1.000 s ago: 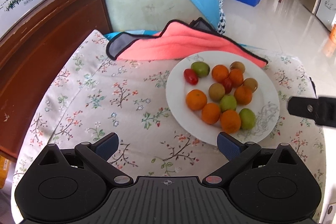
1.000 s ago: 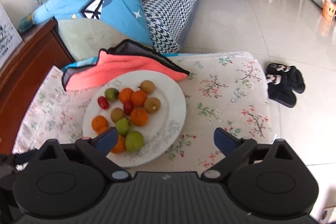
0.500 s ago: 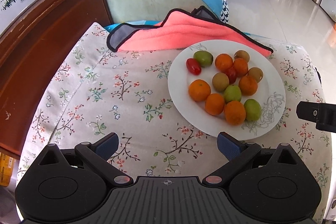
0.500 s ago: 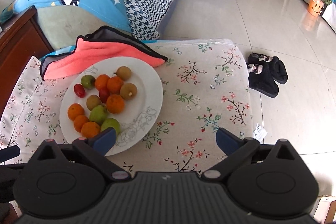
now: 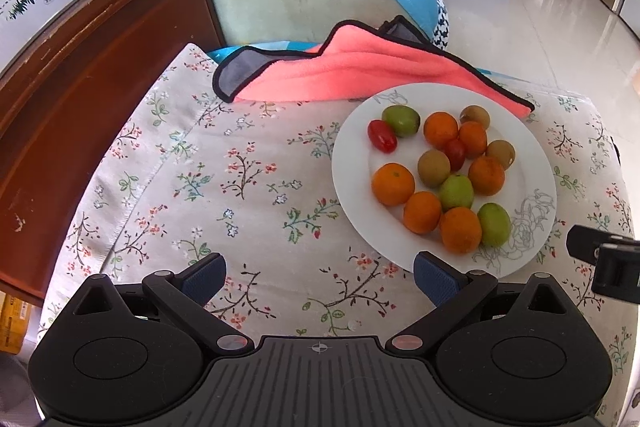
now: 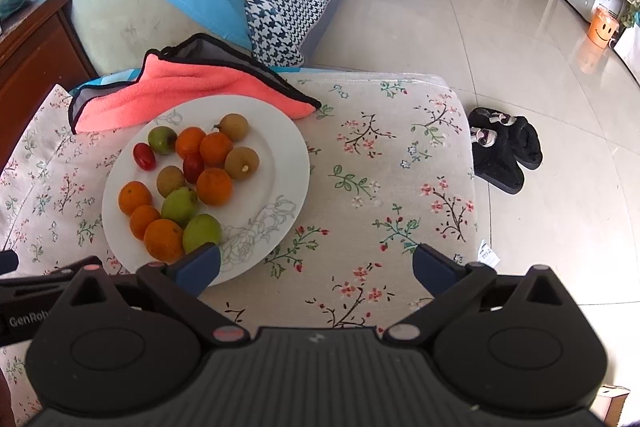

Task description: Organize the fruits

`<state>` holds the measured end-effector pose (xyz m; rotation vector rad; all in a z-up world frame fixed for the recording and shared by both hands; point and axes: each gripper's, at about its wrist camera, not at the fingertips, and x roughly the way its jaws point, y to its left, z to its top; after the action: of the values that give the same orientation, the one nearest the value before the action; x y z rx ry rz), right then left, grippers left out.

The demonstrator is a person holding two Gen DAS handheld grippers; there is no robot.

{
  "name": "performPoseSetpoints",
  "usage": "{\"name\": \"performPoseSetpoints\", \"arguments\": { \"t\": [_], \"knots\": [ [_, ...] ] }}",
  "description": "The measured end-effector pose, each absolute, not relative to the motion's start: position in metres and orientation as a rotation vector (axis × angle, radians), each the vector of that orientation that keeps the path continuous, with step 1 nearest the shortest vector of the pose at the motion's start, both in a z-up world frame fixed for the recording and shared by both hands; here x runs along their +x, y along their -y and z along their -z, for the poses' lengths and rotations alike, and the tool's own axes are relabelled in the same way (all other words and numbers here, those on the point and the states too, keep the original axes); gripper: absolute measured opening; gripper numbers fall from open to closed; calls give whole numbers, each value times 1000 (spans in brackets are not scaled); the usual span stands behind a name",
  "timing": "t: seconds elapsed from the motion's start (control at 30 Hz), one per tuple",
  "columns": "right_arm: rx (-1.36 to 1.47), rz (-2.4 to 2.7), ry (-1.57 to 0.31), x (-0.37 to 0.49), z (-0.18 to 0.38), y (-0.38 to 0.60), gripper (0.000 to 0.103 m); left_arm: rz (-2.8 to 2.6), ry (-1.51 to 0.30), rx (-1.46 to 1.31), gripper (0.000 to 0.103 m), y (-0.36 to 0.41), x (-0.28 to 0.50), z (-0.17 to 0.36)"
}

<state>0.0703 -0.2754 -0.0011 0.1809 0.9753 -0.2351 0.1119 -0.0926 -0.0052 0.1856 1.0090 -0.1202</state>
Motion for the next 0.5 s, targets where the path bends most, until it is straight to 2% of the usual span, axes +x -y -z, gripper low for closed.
{"name": "performPoseSetpoints", "arguments": {
  "t": [0.5],
  "knots": [
    [112, 259, -999, 76, 10, 264, 102, 99, -995, 222, 101, 98, 114, 6]
  ]
}}
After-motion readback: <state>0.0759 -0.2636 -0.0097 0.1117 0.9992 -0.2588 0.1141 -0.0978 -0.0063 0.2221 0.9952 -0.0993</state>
